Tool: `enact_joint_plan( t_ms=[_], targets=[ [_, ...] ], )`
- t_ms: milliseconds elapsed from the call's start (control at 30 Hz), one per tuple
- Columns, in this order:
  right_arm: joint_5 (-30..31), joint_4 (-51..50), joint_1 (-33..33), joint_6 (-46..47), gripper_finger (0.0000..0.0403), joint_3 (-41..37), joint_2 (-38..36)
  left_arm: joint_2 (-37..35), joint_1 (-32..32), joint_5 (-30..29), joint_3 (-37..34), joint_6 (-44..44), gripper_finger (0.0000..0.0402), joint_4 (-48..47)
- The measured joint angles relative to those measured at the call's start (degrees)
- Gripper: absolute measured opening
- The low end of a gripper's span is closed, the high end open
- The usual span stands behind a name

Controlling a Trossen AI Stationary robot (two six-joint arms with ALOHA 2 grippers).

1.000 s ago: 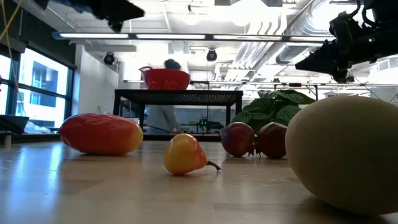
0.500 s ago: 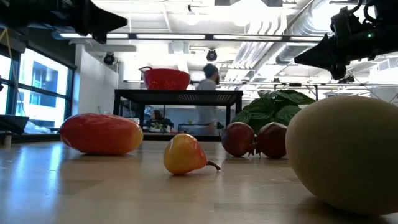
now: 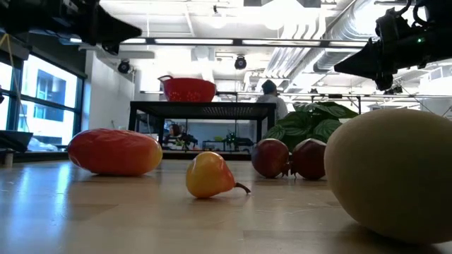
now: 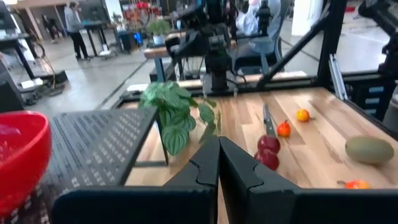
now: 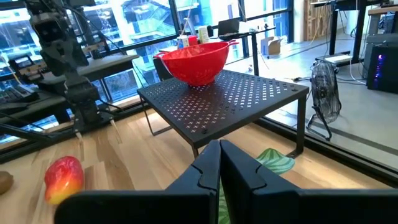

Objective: Pick & Place Fruit
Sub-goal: Put the red mango in the red strainer bowl on the shelf

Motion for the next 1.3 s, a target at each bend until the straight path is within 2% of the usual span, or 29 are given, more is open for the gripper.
enact_joint_plan(
  t_ms=[267,600,800,1100,1300],
  targets=[
    [0.2,2.8,0.0,7.3,0.0003,0.0,0.4,-0.1,0.0,-0.4,0.0,0.0,0.0001,0.1],
    [2.8,12.6,0.0,6.8,0.0003,0.0,11.1,-0.1,0.0,-0.5,0.0,-0.4,0.0001,-2.5],
    [-1.7,19.1,0.0,6.7,0.0003,0.0,16.0,-0.1,0.0,-0.6,0.0,-3.6,0.0001,-2.5],
    [-4.3,27.0,0.0,3.5,0.0003,0.0,19.2,-0.1,0.0,-0.7,0.0,-4.4,0.0001,-2.4],
    [-10.0,28.3,0.0,-0.1,0.0003,4.3,22.7,-0.1,0.0,-2.7,0.0,-4.4,0.0001,-1.5]
  ],
)
